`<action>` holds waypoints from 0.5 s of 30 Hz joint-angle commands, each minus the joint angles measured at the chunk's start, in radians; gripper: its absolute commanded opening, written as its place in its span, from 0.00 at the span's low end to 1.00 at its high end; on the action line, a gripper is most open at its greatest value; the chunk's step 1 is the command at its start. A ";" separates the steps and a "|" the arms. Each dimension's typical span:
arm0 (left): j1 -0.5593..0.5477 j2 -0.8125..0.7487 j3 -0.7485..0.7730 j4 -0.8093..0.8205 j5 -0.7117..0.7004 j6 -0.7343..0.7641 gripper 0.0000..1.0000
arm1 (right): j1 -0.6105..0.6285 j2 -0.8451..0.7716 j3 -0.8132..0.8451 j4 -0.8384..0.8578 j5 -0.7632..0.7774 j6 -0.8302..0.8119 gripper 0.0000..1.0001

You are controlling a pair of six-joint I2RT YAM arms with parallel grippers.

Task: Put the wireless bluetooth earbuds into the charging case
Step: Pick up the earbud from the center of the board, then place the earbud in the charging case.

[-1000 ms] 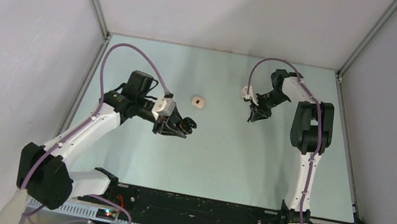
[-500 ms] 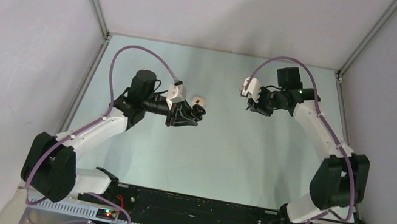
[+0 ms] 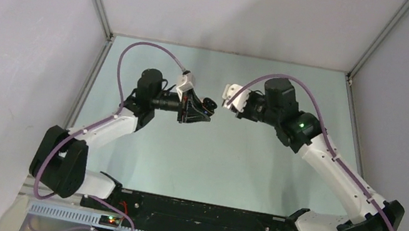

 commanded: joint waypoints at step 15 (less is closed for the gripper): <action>-0.073 0.062 -0.040 0.170 -0.078 -0.127 0.05 | 0.253 0.021 0.016 0.092 0.308 0.046 0.22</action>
